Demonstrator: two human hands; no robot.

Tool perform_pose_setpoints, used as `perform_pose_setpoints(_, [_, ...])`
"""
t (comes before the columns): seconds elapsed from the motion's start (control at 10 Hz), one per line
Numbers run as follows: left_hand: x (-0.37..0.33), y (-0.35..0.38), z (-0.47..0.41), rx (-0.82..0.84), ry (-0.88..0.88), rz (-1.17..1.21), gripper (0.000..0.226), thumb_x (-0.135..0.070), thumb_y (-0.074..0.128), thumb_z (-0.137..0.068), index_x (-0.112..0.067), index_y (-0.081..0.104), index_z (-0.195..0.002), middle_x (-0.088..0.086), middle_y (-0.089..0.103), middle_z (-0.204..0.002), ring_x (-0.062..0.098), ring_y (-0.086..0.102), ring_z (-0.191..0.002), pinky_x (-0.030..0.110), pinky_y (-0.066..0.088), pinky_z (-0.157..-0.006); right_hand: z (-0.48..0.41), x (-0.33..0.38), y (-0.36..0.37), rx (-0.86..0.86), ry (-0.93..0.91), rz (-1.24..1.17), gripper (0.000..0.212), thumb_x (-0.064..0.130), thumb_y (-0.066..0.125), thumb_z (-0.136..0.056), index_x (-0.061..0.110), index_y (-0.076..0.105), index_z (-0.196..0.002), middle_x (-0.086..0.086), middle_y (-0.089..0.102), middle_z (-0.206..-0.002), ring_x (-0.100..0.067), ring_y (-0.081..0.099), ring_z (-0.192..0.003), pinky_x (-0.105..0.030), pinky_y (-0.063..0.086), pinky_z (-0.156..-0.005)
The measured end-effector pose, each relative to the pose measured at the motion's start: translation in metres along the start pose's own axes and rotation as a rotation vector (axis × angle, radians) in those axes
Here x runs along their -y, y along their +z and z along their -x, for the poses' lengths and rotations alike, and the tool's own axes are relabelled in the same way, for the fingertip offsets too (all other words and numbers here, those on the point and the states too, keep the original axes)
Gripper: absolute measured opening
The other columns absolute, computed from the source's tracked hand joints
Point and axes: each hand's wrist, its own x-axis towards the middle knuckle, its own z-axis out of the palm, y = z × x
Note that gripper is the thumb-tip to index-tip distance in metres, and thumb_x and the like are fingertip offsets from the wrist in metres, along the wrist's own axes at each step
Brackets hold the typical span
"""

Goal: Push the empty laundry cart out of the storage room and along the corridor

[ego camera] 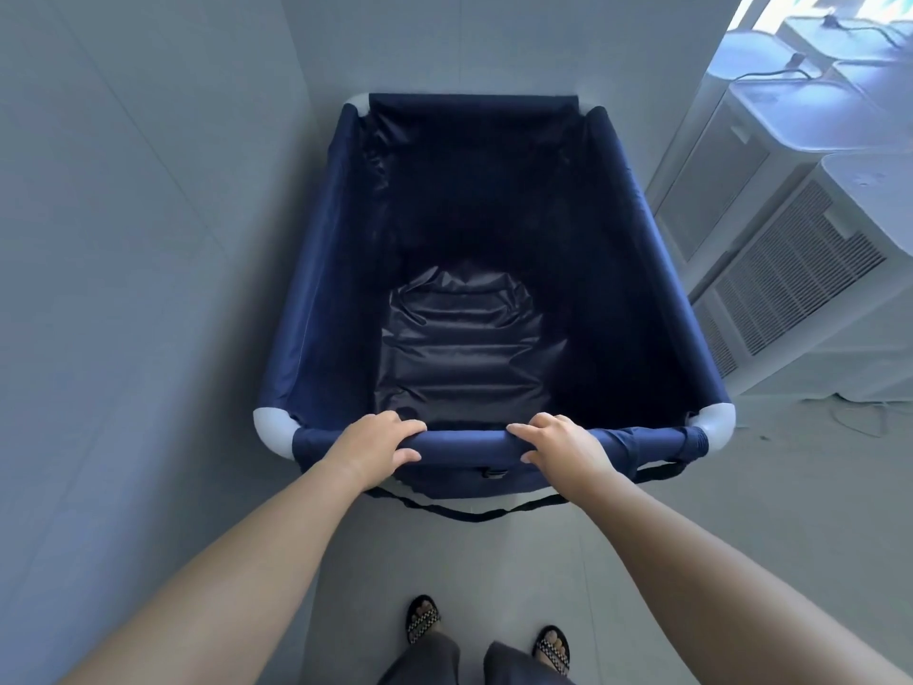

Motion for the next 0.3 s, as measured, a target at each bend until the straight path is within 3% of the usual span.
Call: perform_pose_setpoints(0.3, [-0.012,-0.003,0.01,-0.123,0.031,-0.011,0.048,-0.044,0.047,-0.092,-0.034,0.036,-0.137,-0.01,0.046,-0.133,0.014,0.043,-0.122,0.042,0.033,-0.105,0.012,0.001,-0.031,-0.081,-0.032,-0.14,0.048,0.042,0.055,-0.09,0.027,0.045,-0.134,0.002,0.051,-0.129,-0.02,0.048,-0.116,-0.034,0.046,-0.086])
